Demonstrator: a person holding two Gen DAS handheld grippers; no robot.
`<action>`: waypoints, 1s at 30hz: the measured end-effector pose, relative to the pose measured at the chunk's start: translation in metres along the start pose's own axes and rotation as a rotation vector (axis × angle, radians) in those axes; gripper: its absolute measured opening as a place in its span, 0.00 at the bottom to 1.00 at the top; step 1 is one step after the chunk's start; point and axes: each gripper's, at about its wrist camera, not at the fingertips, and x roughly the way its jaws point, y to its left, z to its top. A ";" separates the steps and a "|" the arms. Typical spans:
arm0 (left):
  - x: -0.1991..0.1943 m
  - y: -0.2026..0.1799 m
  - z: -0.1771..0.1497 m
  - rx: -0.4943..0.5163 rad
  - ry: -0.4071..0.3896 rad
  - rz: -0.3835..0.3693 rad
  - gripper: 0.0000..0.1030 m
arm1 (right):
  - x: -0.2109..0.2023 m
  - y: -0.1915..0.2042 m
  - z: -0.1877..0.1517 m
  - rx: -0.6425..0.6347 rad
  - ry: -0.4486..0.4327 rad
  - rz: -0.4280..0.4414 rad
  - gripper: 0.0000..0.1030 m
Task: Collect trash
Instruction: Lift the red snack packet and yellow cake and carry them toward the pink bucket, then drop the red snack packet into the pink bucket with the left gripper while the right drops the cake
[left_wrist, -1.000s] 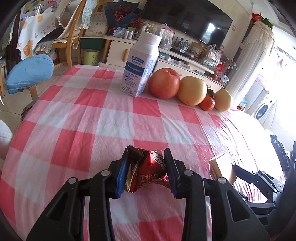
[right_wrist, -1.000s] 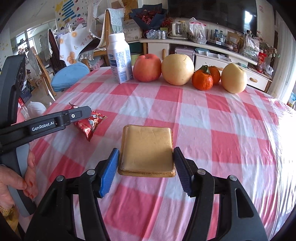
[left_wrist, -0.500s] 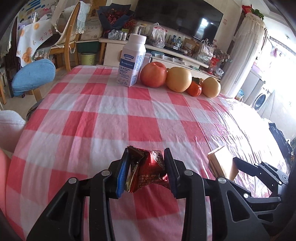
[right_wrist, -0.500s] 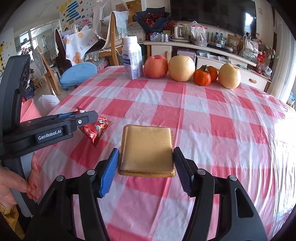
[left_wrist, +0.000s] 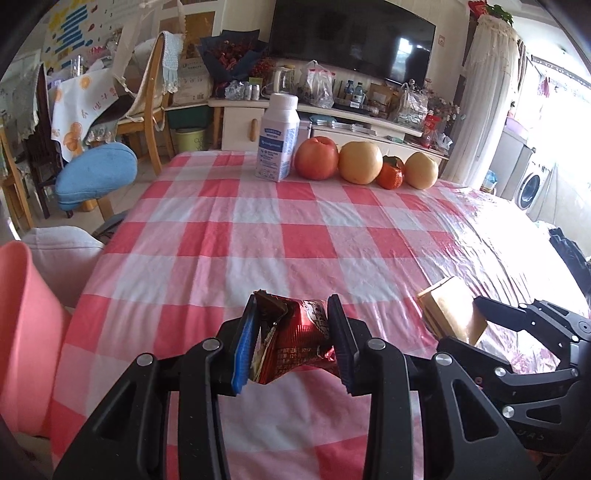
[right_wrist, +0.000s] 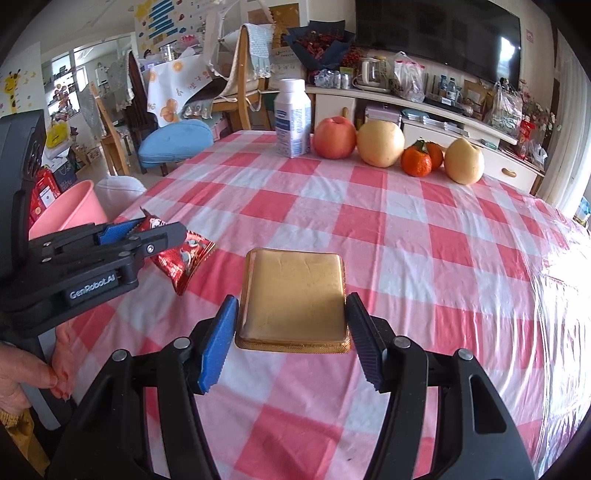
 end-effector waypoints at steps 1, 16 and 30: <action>-0.003 0.002 0.000 0.000 -0.006 0.009 0.37 | -0.001 0.003 0.000 -0.005 -0.001 0.001 0.59; -0.047 0.040 0.015 -0.040 -0.121 0.142 0.37 | -0.019 0.041 0.012 -0.049 -0.020 0.028 0.59; -0.087 0.121 0.026 -0.207 -0.207 0.253 0.37 | -0.038 0.120 0.062 -0.162 -0.090 0.123 0.59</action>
